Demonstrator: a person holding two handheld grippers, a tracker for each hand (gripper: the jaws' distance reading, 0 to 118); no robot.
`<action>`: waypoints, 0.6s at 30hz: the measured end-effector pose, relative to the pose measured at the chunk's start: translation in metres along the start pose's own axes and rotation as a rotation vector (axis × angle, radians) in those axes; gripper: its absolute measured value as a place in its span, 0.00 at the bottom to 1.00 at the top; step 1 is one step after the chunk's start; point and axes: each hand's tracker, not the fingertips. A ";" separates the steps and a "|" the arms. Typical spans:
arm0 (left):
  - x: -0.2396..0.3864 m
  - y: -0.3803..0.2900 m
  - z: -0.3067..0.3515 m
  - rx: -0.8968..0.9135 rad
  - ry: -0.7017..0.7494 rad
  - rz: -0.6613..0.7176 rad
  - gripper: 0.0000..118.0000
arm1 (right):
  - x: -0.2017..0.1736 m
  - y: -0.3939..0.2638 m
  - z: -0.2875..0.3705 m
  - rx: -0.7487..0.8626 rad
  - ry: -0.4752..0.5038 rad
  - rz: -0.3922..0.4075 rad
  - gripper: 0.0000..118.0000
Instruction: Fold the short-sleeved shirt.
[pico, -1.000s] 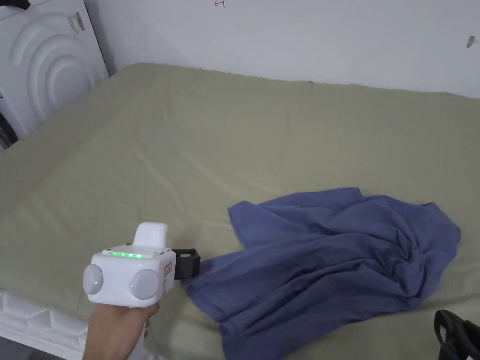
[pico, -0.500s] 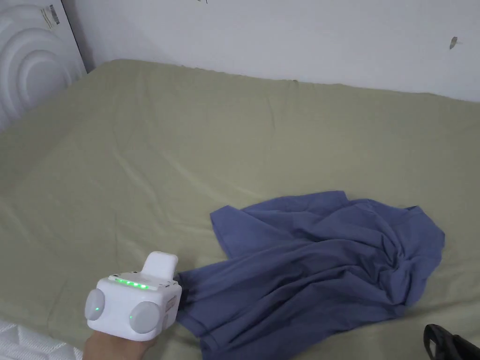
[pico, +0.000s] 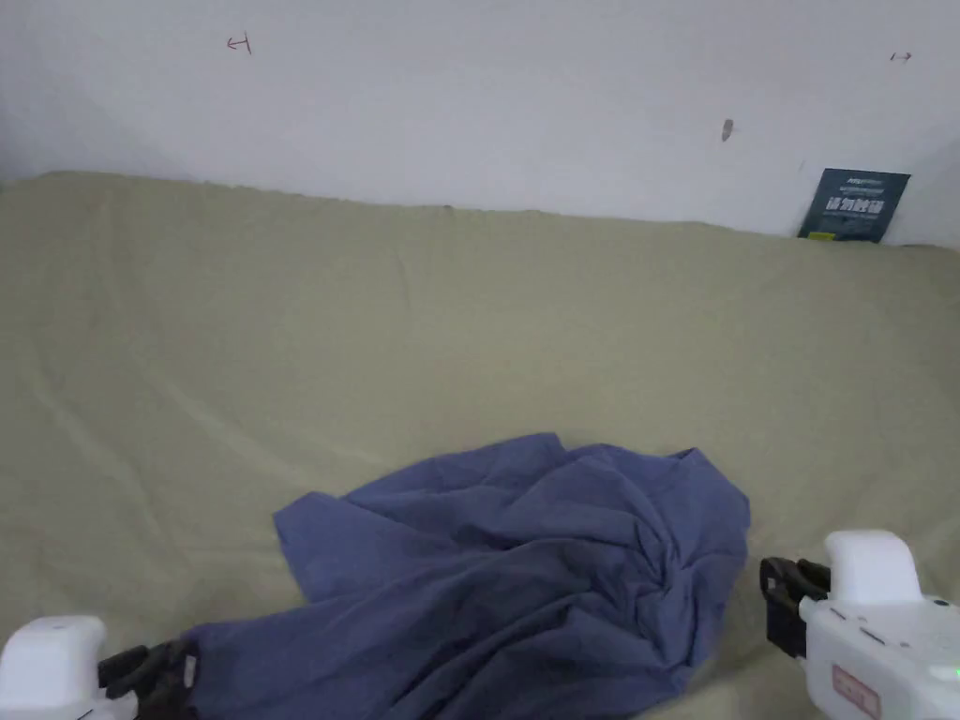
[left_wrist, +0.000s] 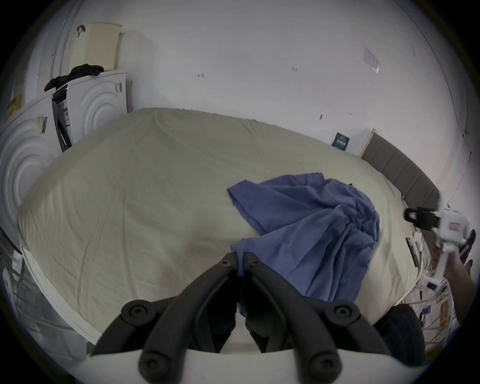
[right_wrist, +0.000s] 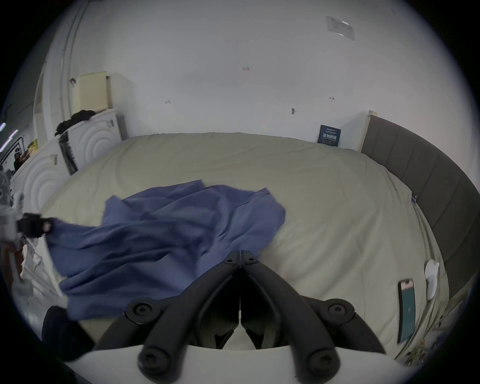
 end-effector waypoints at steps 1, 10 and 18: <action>0.000 0.001 0.001 0.002 -0.002 0.006 0.01 | 0.010 0.012 -0.019 0.000 -0.023 -0.009 0.00; 0.004 0.010 -0.009 -0.011 0.003 0.044 0.01 | 0.076 0.075 -0.186 -0.157 -0.119 -0.141 1.00; -0.002 0.016 -0.026 -0.046 0.024 0.032 0.01 | 0.051 0.050 -0.216 -0.402 -0.073 -0.005 0.34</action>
